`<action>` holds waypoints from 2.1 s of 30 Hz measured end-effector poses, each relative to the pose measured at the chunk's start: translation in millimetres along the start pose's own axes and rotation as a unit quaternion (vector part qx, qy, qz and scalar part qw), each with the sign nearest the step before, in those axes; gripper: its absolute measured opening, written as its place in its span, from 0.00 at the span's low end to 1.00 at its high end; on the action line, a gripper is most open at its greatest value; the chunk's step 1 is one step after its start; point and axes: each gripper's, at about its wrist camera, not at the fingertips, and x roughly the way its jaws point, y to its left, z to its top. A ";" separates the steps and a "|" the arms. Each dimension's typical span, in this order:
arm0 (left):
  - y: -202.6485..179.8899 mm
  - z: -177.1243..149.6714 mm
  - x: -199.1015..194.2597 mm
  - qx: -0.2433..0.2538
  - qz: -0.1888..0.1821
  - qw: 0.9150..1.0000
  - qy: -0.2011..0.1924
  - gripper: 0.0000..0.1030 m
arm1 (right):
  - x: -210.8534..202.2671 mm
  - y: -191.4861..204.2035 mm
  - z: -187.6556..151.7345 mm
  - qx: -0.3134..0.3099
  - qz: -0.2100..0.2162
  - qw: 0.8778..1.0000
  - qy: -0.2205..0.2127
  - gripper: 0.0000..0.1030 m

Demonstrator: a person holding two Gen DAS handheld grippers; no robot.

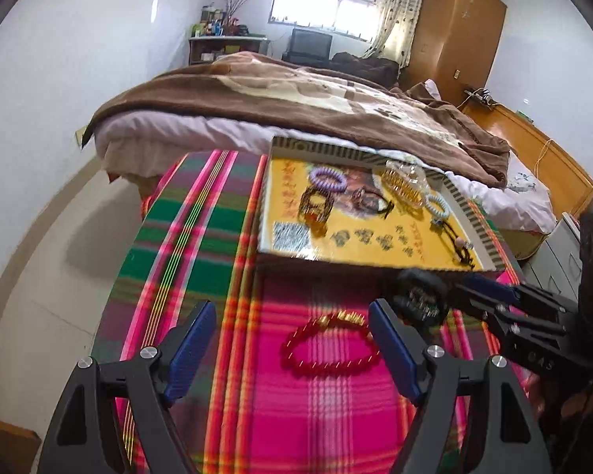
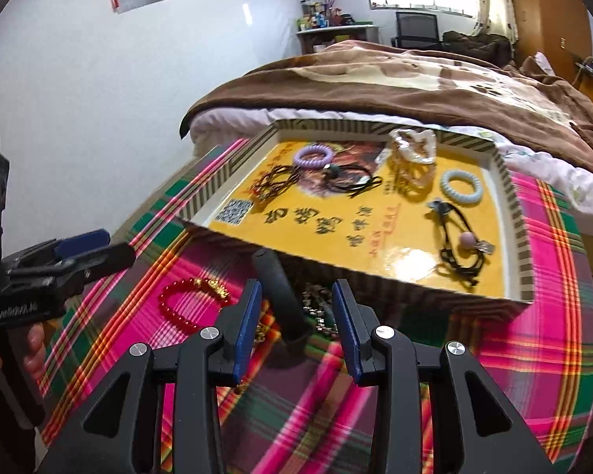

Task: Organize jewelry
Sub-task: 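Grasp the black band with the right tool, then grasp the red bead bracelet with the left tool while the right tool holds the black band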

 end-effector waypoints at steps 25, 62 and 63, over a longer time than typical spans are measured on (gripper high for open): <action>27.7 -29.7 23.2 -0.024 -0.005 0.999 0.044 0.77 | 18.0 14.6 6.2 -0.011 -0.006 1.000 0.012 0.15; -18.2 -5.9 84.3 0.106 0.030 0.991 0.076 0.75 | -71.0 -36.7 -4.3 0.068 -0.003 0.994 -0.088 0.15; -19.1 -6.3 83.4 0.110 0.026 0.991 0.076 0.68 | -70.4 -37.4 -5.0 0.069 -0.002 0.994 -0.087 0.15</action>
